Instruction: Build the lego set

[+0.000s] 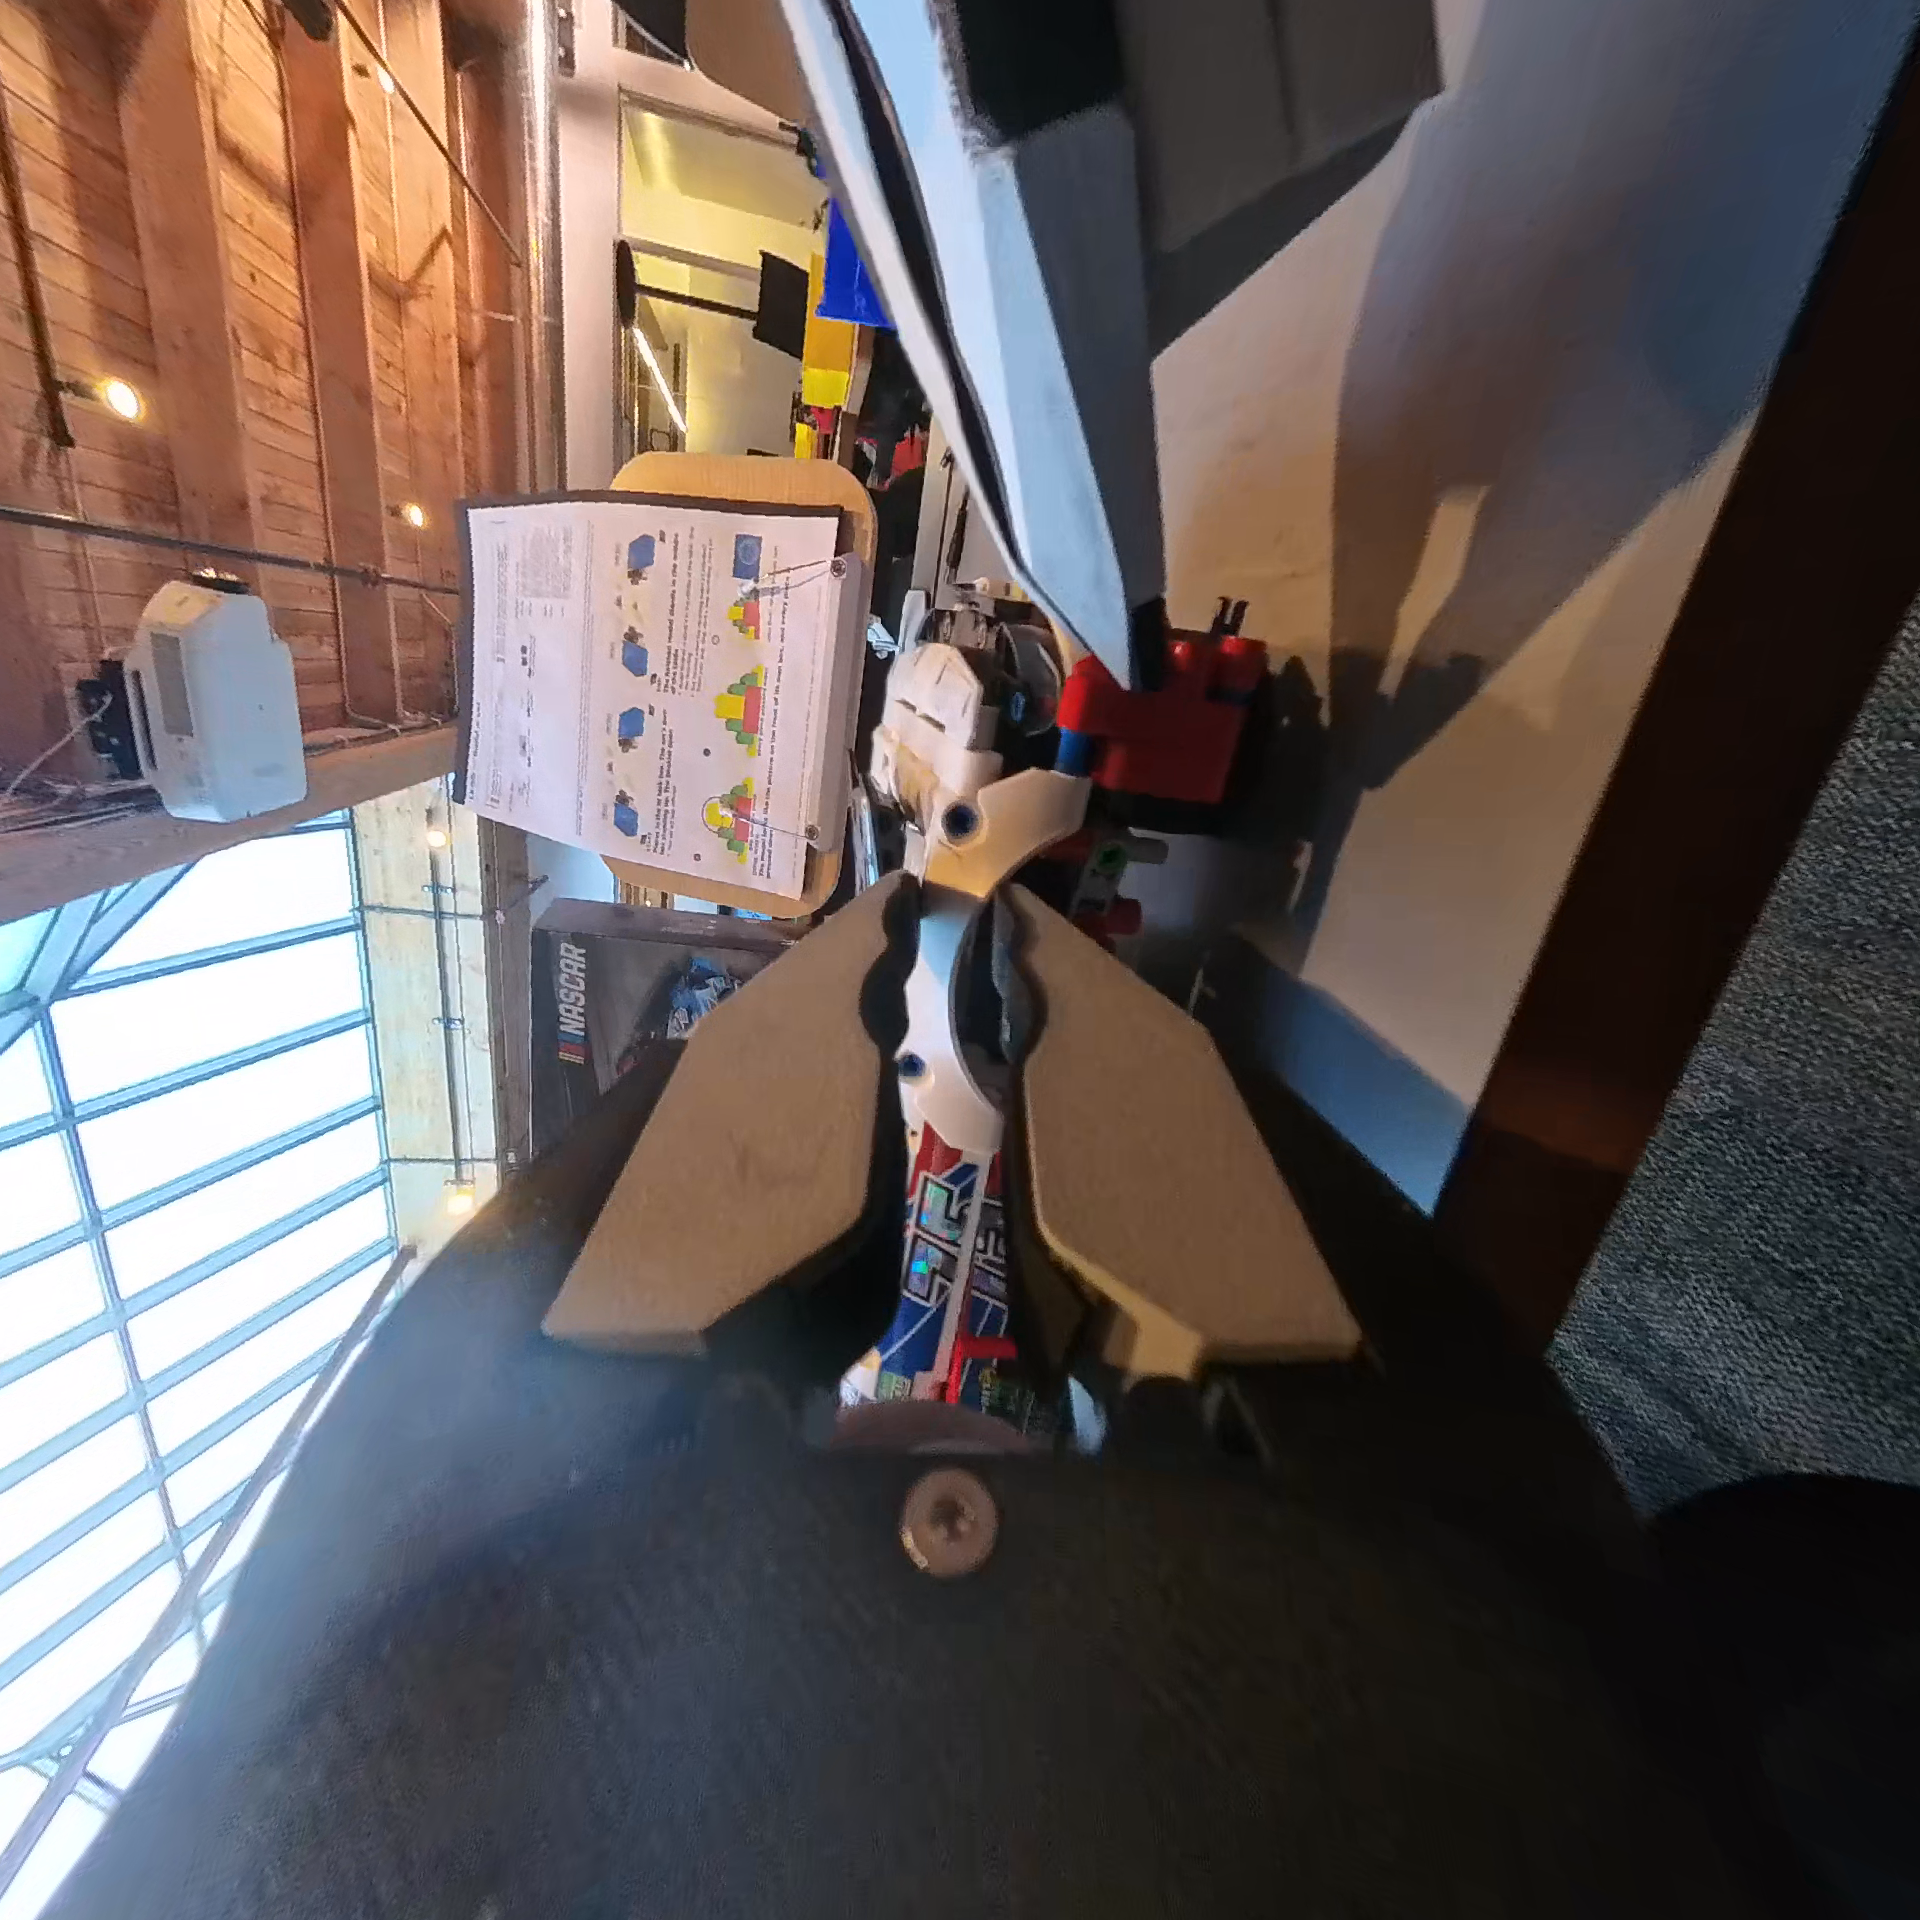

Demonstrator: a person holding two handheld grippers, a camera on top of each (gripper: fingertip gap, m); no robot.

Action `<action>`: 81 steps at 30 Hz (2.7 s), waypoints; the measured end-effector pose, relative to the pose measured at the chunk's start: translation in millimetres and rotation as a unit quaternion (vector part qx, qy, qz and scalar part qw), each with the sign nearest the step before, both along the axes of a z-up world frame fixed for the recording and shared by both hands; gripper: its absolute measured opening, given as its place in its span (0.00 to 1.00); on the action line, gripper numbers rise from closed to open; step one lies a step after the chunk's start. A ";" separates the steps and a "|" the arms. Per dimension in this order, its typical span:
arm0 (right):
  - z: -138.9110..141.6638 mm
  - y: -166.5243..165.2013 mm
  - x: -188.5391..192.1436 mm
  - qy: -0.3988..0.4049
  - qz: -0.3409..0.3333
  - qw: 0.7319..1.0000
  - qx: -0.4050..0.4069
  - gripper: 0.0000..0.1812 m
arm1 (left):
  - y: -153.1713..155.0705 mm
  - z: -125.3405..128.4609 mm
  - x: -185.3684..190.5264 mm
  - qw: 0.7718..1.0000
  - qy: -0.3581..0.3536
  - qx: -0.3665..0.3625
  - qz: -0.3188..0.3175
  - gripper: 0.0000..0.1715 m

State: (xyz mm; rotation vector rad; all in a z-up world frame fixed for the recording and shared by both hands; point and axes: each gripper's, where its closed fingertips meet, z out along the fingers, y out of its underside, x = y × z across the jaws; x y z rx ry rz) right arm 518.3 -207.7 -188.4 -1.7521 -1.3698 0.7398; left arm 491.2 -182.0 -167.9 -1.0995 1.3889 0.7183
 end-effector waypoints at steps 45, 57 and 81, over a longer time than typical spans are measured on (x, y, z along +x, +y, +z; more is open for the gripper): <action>1.5 -2.2 -0.8 -0.038 0.095 0.995 0.004 0.01 | -18.5 -11.5 20.6 0.747 -0.539 -0.381 0.088 0.14; 2.6 -2.2 -0.8 -0.041 0.100 0.994 -0.003 0.01 | -21.4 -4.5 11.2 0.529 -0.721 -0.445 0.042 0.11; 0.0 -2.8 -1.0 -0.063 0.104 0.993 0.009 0.01 | -10.9 -4.3 14.5 0.518 -0.743 -0.411 0.103 0.06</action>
